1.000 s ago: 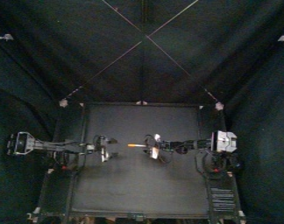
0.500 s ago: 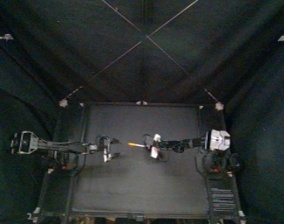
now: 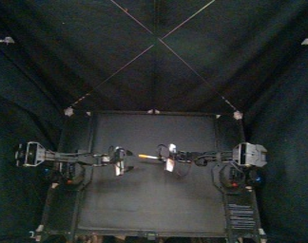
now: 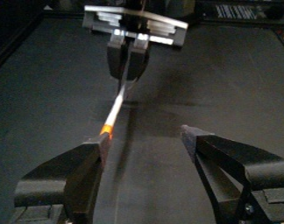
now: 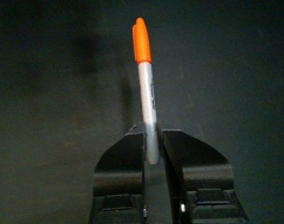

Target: Uncap the pen

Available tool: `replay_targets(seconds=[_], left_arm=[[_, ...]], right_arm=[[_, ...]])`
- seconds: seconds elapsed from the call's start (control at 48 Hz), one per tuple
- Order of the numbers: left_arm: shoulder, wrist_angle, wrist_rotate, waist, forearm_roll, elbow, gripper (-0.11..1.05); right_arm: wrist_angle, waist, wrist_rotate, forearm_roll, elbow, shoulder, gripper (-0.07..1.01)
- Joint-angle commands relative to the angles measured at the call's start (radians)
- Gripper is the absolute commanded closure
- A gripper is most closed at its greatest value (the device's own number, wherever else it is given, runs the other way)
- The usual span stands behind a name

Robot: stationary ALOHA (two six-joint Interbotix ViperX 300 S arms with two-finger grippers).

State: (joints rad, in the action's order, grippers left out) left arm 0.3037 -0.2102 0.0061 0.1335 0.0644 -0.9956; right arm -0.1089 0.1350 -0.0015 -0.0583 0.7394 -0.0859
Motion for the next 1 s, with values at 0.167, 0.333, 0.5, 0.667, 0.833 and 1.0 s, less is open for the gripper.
replay_targets(seconds=[0.167,0.333,0.5,0.667,0.833,1.0], left_arm=[[-0.080,0.035,-0.0015,-0.003,0.005,0.087,-0.02],[-0.103,0.037,0.0000,-0.005,0.005,0.110,-0.02],[-0.137,0.037,0.0000,-0.005,0.017,0.130,0.03],[-0.140,0.035,0.0000,-0.005,0.044,0.147,0.26],[-0.135,0.040,0.0000,-0.005,0.048,0.127,0.45],[-0.106,0.035,0.0000,-0.003,0.057,0.080,0.45]], right_arm=[[0.000,-0.017,0.000,0.000,-0.006,-0.043,0.51],[0.000,-0.014,0.000,0.000,0.000,-0.035,0.51],[0.000,-0.012,0.000,0.000,0.000,-0.034,0.51],[0.002,-0.012,0.002,0.000,0.005,-0.034,0.51],[0.000,-0.012,0.003,0.000,0.026,-0.040,0.51],[0.000,-0.009,0.011,0.003,0.077,-0.092,0.51]])
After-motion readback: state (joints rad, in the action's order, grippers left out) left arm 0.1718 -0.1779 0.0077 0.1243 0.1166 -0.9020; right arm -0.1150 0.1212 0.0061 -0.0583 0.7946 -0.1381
